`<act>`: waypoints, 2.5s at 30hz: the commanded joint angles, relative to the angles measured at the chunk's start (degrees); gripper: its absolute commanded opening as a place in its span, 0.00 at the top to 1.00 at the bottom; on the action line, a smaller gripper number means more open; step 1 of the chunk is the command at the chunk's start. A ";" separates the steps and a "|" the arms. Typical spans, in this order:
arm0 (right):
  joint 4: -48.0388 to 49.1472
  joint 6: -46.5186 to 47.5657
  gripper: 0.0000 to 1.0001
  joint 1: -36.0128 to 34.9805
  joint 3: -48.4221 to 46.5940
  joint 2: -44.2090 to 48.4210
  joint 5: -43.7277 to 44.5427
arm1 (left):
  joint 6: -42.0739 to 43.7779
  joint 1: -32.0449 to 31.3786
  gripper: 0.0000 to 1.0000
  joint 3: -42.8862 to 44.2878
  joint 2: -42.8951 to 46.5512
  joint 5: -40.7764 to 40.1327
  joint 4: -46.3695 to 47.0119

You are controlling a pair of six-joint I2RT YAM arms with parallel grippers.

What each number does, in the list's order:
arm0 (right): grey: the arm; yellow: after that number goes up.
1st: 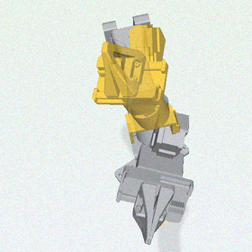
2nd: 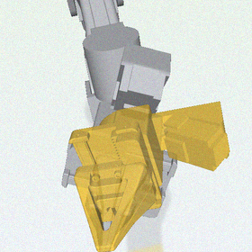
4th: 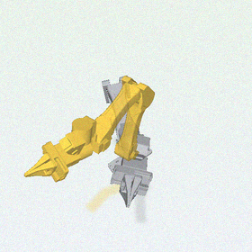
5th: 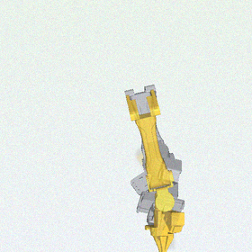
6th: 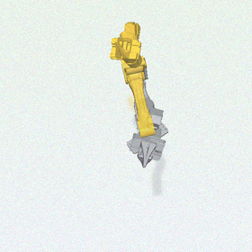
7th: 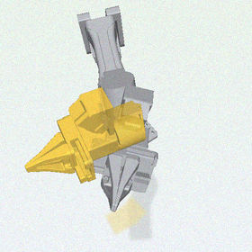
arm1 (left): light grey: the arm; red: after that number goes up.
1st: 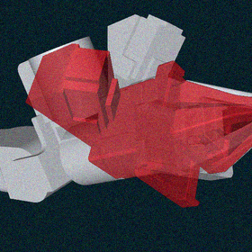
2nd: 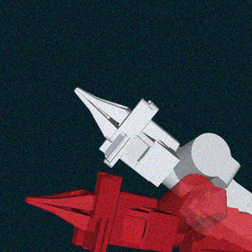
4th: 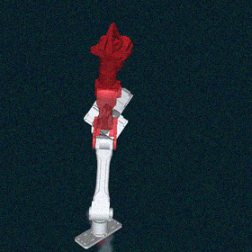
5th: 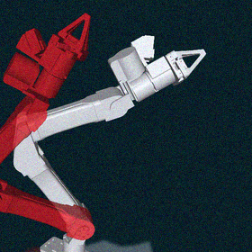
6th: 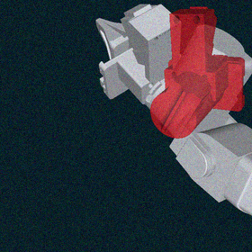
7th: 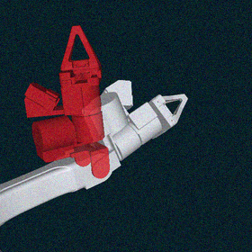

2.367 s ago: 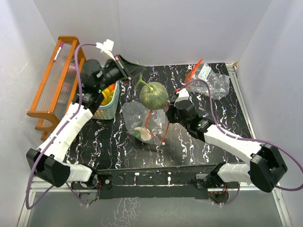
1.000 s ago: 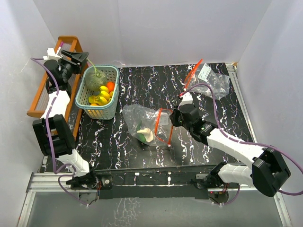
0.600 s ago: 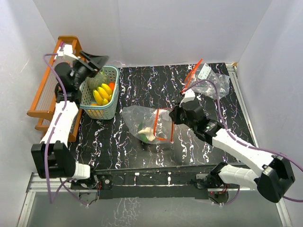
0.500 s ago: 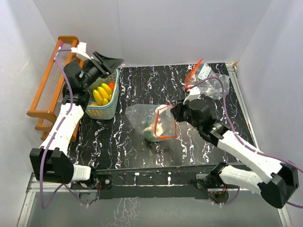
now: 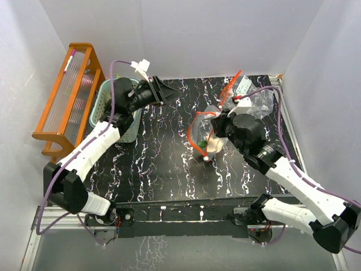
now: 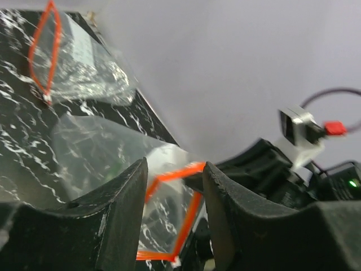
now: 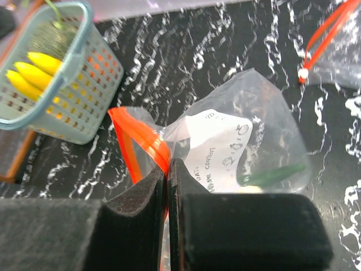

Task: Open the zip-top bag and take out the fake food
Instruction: Place the fake fruit in the bin, then pick up the fake vegetable from the zipper food storage bag.

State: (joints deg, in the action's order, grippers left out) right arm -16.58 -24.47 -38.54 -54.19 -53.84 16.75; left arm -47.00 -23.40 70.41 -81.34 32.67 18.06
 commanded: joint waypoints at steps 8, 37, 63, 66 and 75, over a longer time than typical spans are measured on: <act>13.96 -2.97 0.92 0.09 6.54 -12.10 -0.32 | 8.95 -16.02 0.59 -13.63 7.32 -10.58 -4.43; 15.39 -5.54 0.92 0.13 5.71 -12.03 -3.53 | -5.51 -21.78 0.76 -19.84 -7.78 -28.02 6.62; 16.56 -5.65 0.92 0.05 7.22 -12.97 -5.69 | -1.31 -26.81 0.44 -11.26 -30.18 -26.34 15.16; 16.42 -5.79 0.92 0.09 7.41 -12.61 -5.86 | 0.16 -26.88 0.51 -10.57 -31.12 -27.64 15.48; 15.31 -5.29 0.92 0.11 7.68 -10.36 -4.41 | 3.16 -26.91 1.00 -10.35 -33.66 -23.57 19.18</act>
State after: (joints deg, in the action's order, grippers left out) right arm -4.12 -29.95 -38.50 -46.04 -66.67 11.46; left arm -45.41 -50.00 59.61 -113.95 5.80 33.89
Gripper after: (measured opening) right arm 0.078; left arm 0.108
